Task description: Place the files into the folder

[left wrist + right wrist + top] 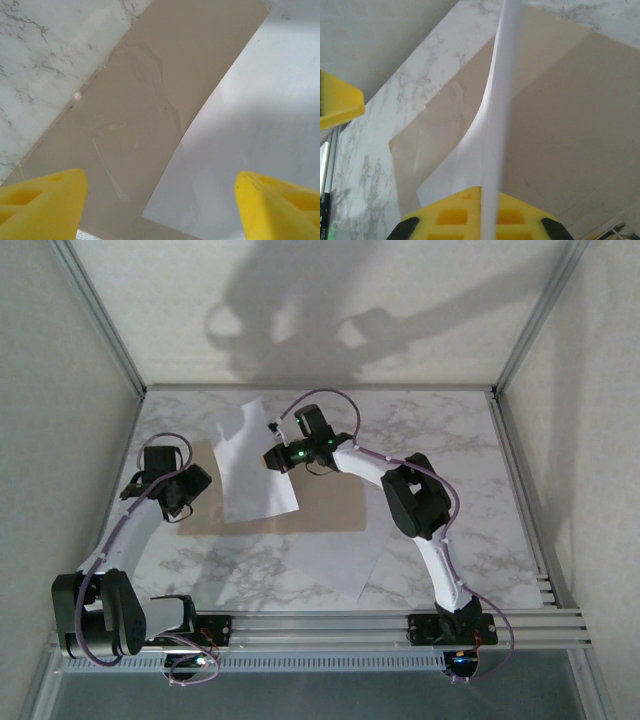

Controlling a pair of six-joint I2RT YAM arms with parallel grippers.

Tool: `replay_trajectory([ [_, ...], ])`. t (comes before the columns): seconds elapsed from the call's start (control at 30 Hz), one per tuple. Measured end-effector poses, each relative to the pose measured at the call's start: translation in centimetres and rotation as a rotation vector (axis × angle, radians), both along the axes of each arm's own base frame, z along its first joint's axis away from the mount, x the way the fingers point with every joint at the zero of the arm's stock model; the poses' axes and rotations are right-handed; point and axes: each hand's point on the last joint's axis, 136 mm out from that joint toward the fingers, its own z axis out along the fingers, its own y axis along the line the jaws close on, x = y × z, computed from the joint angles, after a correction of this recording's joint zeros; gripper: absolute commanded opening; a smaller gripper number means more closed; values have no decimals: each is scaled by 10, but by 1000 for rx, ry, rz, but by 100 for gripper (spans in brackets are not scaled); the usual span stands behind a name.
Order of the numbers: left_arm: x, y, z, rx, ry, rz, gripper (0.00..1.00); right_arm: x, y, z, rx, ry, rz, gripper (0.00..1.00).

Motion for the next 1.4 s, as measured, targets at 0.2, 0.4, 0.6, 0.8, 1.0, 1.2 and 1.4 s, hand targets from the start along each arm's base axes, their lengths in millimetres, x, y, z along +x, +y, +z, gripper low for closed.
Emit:
replay_trajectory([
  [0.2, -2, -1, -4, -3, 5, -2, 77, -1, 0, -13, -17, 14, 4, 0],
  [0.4, -2, -1, -4, -4, 6, -2, 78, -1, 3, -20, 1, 50, 4, 0],
  [0.6, -2, -1, -4, -4, 6, -2, 77, 3, 7, -18, 30, 62, -14, 0],
  [0.8, -2, -1, -4, -4, 6, -2, 77, 2, 13, -16, 59, 80, -14, 0],
  [1.0, -2, -1, -4, -4, 6, -2, 77, 0, 18, -20, 73, 106, -18, 0],
  [1.2, -2, -1, -5, -6, 8, -3, 78, 2, 23, -17, 103, 122, -34, 0],
  [1.4, -4, -2, -8, -8, 15, -4, 78, 1, 28, -13, 129, 131, -40, 0],
])
